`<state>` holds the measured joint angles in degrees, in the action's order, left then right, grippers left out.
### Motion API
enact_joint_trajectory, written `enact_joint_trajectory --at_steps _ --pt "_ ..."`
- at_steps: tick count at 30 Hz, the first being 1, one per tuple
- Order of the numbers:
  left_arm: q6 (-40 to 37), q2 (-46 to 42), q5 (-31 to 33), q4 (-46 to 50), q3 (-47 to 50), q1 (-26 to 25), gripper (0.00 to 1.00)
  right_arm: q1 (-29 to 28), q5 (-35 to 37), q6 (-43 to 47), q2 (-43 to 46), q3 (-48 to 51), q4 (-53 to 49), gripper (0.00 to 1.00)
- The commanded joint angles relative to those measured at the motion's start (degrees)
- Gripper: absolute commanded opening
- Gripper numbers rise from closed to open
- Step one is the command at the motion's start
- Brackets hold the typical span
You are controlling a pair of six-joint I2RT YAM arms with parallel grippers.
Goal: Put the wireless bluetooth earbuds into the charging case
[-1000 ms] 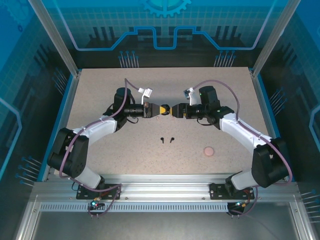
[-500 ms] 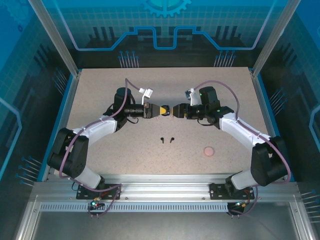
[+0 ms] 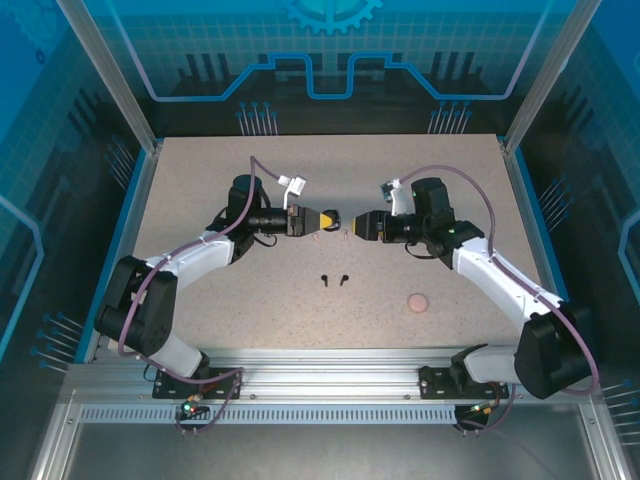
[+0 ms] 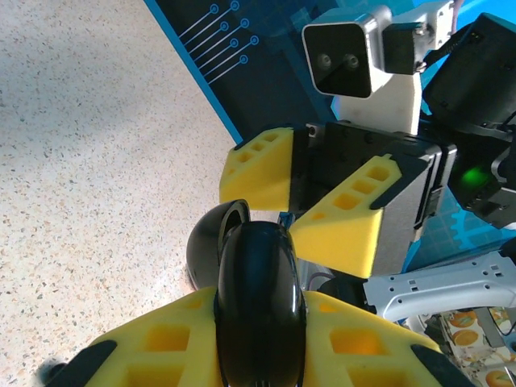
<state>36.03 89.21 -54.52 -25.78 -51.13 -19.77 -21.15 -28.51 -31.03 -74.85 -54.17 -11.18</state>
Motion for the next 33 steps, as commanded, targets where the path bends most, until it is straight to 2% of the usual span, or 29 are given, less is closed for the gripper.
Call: enact_joint_trajectory --at_steps 1,11,21,33 --pt "-0.87 -0.31 -1.38 -1.39 -1.17 -0.27 0.0 -1.43 0.28 0.29 -0.54 -3.03 -1.5 0.59" --pt "-0.36 -0.09 -1.38 -1.54 -1.88 -0.27 0.0 -5.55 1.84 0.21 -6.44 -8.07 -1.05 0.55" --pt "-0.17 -0.52 -1.73 -1.64 -2.04 -0.31 0.0 -5.56 3.55 -0.15 -10.17 -9.0 -0.28 0.44" --pt "-0.26 -0.7 -1.9 -1.98 -1.72 -0.35 0.0 -5.7 -0.43 -0.27 -11.46 -9.91 2.04 0.36"
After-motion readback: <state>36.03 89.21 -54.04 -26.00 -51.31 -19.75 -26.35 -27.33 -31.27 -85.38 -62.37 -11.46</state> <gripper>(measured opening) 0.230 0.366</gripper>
